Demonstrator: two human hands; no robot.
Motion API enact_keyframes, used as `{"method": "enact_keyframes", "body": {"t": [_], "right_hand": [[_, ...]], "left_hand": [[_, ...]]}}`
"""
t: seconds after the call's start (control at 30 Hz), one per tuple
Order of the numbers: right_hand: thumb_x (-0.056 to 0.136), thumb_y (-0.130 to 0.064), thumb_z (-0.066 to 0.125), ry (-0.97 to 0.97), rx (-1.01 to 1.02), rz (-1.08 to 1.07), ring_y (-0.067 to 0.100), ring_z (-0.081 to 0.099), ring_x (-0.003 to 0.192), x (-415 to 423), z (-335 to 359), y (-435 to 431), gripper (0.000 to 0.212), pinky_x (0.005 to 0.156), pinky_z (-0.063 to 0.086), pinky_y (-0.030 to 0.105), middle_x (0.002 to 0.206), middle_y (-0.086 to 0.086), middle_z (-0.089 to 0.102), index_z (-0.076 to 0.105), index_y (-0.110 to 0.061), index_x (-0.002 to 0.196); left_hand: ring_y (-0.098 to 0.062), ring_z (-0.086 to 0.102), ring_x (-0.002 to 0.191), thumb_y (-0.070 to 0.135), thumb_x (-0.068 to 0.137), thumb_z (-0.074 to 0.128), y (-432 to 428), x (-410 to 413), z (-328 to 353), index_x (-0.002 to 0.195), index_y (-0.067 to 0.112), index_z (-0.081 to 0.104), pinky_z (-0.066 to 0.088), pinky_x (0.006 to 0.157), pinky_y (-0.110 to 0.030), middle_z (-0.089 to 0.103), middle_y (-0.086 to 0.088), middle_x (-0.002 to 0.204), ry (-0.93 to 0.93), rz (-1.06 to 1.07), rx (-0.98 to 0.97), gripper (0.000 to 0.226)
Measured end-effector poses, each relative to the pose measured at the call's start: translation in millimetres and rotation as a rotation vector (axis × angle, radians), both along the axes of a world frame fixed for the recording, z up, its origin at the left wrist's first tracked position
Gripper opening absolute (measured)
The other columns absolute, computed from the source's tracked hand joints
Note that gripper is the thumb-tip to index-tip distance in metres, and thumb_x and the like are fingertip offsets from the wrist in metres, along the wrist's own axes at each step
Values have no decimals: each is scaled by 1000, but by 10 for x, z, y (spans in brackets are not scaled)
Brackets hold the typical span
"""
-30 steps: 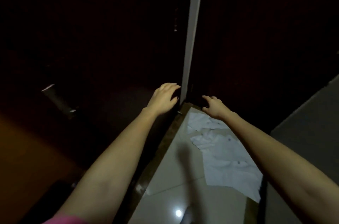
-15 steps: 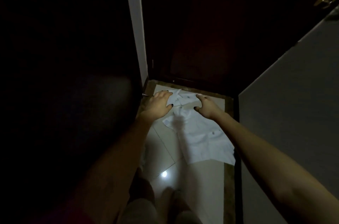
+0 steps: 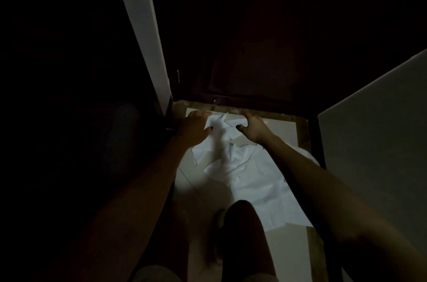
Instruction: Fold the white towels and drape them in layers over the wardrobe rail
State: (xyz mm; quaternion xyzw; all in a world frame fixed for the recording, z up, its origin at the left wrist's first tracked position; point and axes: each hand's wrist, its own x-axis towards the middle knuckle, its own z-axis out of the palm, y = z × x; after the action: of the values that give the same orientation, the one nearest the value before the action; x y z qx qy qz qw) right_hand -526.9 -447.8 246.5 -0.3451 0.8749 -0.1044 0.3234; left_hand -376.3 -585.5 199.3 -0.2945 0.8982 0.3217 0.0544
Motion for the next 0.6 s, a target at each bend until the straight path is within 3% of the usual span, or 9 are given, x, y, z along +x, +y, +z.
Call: {"method": "enact_keyframes", "body": {"t": [0.13,0.33,0.6], "right_hand": [[97,-23,58,-12,-15,-9,33,40,137,-278,-1148,-278,63,108,33,35,151,18,38,30,-3,149],[99,-26,55,-35,-1,-55,33,41,135,-537,-2860,-547,62,107,33,36,150,20,39,29,-3,150],[99,-28,53,-110,-72,-249,32,47,130,-555,-4622,-599,56,103,35,33,143,19,49,36,-4,146]], "left_hand": [[-33,38,134,26,95,58,-194,-258,-1233,142,8,42,34,111,-44,44,-16,144,98,197,121,54],[-36,42,131,26,94,60,-325,-555,-3009,140,6,44,36,108,-43,48,-20,140,128,252,213,53],[-36,53,118,22,92,64,-29,-921,-4516,131,3,54,46,97,-43,59,-20,125,187,374,69,44]]}}
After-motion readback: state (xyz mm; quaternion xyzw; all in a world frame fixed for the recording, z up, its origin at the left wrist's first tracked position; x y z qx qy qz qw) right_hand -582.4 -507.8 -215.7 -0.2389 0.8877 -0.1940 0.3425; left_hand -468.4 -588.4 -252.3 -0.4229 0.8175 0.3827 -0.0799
